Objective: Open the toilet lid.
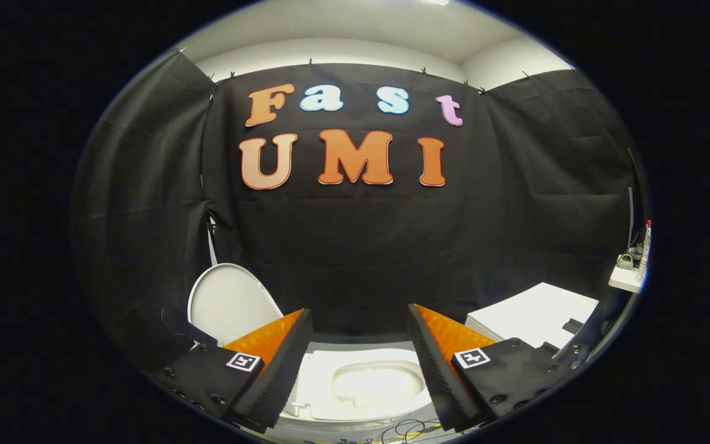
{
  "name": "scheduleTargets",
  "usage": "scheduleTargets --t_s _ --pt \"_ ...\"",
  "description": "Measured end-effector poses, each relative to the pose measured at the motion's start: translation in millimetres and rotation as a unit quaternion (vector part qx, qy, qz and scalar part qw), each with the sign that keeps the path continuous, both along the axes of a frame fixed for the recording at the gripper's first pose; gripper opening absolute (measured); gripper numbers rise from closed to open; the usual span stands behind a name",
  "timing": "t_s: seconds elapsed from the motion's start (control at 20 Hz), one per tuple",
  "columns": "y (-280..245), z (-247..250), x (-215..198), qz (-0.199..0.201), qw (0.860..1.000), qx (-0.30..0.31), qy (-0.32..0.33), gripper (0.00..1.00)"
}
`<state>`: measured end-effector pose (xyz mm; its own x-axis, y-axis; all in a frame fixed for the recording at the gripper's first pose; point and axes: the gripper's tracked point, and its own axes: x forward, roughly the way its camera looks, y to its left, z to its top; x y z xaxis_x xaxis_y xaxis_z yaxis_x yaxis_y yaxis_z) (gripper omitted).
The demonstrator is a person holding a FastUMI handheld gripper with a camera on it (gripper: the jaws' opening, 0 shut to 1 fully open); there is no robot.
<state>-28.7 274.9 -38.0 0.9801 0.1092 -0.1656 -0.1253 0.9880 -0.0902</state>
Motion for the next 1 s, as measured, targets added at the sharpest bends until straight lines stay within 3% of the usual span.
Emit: scheduleTargets --t_s 1.0 --pt "-7.4 8.3 -2.6 -0.002 1.000 0.000 -0.004 0.99"
